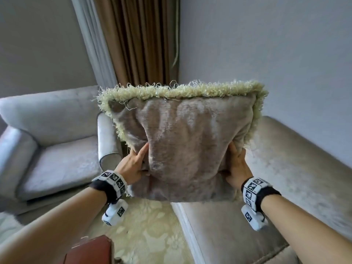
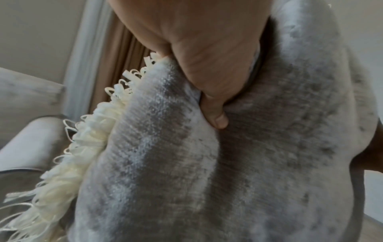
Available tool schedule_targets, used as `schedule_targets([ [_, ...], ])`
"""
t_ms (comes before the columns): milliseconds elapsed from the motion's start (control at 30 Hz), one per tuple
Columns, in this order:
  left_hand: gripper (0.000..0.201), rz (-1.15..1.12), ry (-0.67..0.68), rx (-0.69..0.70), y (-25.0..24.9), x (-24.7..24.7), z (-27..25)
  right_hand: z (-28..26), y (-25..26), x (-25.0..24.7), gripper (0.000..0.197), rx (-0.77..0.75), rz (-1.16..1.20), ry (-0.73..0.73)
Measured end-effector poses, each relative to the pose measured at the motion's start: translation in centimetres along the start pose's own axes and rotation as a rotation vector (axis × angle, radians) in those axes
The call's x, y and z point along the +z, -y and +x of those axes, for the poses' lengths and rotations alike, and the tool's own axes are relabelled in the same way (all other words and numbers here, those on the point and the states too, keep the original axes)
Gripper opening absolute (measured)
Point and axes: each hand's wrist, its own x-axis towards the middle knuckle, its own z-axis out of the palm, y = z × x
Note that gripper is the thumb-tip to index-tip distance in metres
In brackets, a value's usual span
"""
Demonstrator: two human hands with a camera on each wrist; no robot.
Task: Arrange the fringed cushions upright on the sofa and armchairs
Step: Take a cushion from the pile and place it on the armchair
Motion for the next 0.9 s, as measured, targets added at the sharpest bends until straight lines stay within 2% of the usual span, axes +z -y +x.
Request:
schedule_targets([
  [167,0.145,0.007,-0.100,-0.221,8.9,-2.5,-0.4,11.3,5.3,6.5,0.130,-0.219,0.120,0.141],
  [267,0.143,0.037,-0.155,-0.405,12.9,-4.5,-2.0,17.0,10.0,10.3,0.126,-0.328,0.154,0.230],
  [433,0.131,0.101,-0.235,-0.597,18.2,-8.0,-4.8,23.7,18.2,16.4,0.123,-0.481,0.156,0.366],
  [567,0.121,0.142,-0.279,-0.740,23.8,-10.1,-5.4,28.6,24.1,22.4,0.128,-0.578,0.146,0.414],
  [733,0.122,0.120,-0.306,-0.813,32.4,-12.7,-3.8,34.7,31.1,27.8,0.127,-0.634,0.121,0.425],
  [900,0.127,0.035,-0.333,-0.787,41.1,-15.0,0.1,41.0,36.1,31.5,0.128,-0.634,0.118,0.377],
])
